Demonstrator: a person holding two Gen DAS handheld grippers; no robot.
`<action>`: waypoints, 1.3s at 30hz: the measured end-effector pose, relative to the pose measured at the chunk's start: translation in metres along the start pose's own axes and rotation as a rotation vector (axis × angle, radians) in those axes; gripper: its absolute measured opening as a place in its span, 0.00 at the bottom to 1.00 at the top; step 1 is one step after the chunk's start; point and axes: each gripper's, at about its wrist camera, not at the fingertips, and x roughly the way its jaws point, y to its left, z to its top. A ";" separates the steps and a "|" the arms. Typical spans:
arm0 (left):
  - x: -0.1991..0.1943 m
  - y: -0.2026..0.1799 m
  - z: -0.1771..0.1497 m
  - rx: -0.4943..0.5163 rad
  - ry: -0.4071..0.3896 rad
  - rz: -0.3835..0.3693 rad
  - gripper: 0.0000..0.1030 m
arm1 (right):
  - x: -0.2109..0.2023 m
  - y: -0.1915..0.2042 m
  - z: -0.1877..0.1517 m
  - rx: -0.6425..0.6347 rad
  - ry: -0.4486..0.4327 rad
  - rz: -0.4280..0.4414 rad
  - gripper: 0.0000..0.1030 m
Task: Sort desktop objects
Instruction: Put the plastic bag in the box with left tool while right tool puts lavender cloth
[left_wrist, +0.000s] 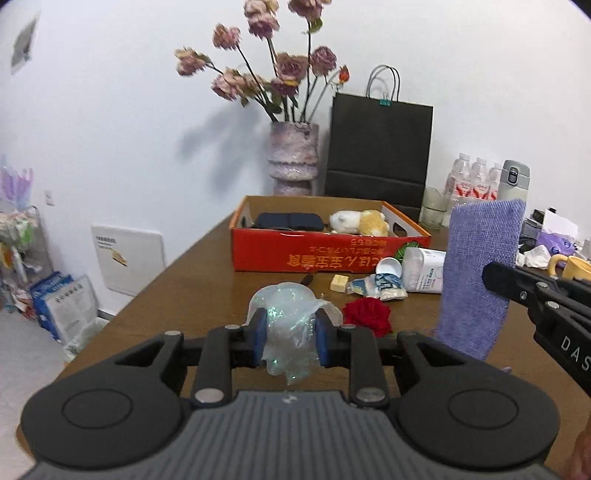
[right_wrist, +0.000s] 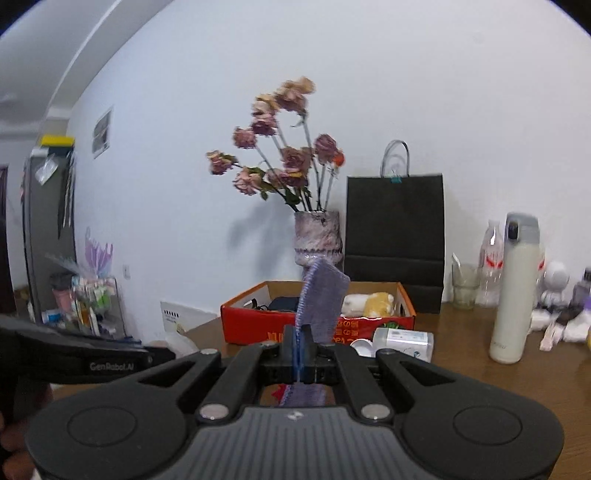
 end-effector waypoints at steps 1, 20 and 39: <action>-0.004 -0.002 -0.003 0.002 -0.003 -0.003 0.26 | -0.005 0.004 -0.001 -0.021 -0.004 -0.003 0.01; 0.016 -0.001 0.010 0.017 0.015 -0.030 0.26 | 0.007 0.000 0.009 -0.032 -0.020 -0.010 0.01; 0.205 0.008 0.186 -0.010 -0.076 -0.028 0.28 | 0.227 -0.072 0.135 0.157 -0.026 0.170 0.01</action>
